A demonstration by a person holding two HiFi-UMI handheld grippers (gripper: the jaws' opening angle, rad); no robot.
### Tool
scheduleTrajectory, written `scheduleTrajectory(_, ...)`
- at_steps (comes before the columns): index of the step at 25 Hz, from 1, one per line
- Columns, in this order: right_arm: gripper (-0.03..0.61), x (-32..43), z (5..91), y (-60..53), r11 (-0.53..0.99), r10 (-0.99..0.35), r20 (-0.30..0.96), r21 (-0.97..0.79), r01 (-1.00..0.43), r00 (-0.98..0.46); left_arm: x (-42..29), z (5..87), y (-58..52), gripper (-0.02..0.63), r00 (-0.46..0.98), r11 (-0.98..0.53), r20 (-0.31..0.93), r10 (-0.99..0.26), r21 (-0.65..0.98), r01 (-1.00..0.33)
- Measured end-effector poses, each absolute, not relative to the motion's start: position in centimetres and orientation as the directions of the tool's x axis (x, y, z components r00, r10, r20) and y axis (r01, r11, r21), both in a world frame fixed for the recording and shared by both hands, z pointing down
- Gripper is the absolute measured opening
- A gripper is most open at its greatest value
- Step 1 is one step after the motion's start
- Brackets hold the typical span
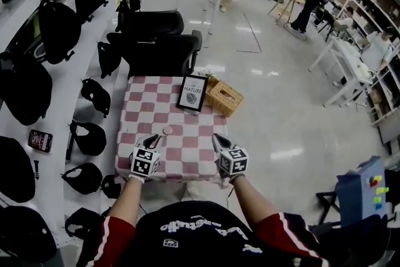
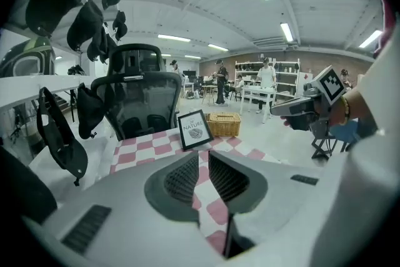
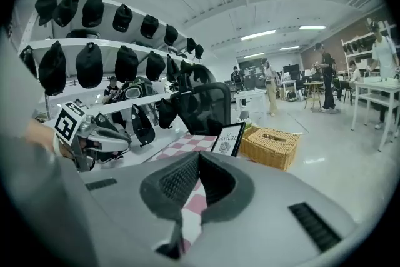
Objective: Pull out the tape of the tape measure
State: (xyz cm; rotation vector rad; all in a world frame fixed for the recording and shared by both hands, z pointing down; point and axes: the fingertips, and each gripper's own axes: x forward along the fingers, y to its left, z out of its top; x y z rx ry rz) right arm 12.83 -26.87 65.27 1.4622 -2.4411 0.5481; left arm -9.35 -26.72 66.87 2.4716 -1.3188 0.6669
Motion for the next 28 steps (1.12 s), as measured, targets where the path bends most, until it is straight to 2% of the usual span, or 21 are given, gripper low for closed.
scheduleTrajectory(18, 0.003, 10.5, 51.4, -16.2, 0.398, -0.882, 0.221, -0.124, -0.909, -0.417, -11.6, 50.4, -16.7, 0.054, 0.547, -0.557, 0.194, -0.814, 0.007, -0.831)
scheduleTrajectory(28, 0.003, 11.0, 42.4, -12.5, 0.407, -0.906, 0.093, -0.078, -0.91, -0.414, -10.8, 40.9, -12.8, 0.054, 0.488, -0.491, 0.057, -0.871, -0.067, -0.868)
